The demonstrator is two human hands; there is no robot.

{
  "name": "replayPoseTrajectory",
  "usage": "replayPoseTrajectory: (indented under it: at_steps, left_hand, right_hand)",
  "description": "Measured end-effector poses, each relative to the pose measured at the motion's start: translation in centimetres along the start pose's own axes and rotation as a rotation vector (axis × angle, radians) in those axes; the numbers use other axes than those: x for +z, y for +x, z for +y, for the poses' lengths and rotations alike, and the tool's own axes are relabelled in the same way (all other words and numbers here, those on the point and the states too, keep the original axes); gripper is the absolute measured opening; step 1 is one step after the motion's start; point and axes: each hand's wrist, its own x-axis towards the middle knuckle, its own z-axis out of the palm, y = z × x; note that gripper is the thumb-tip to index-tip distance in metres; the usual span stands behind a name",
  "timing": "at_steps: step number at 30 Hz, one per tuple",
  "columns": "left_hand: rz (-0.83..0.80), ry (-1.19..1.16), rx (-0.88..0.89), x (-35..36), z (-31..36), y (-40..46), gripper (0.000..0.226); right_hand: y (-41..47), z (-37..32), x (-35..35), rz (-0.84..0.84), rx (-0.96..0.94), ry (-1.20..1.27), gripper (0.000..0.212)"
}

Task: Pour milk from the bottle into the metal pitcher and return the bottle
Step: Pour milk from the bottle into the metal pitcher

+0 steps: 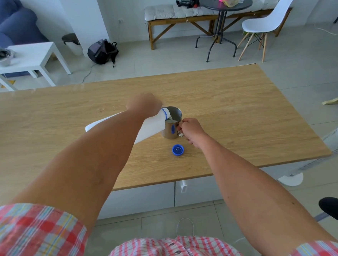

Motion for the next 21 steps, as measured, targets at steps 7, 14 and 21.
replayPoseTrajectory:
  at_steps: [7,14,21]
  left_hand:
    - [0.000,0.002,0.005,-0.03,0.02,0.07,0.030]
    - [-0.006,0.010,-0.001,-0.12,0.07,0.06,0.030]
    - [-0.007,0.010,-0.004,-0.13,0.07,0.07,0.030]
  right_hand:
    - [0.54,0.36,0.18,-0.004,0.004,0.020,0.026]
    - [0.72,0.43,0.15,-0.010,0.009,0.006,0.025]
    - [0.81,0.47,0.18,-0.011,0.012,0.015,0.026]
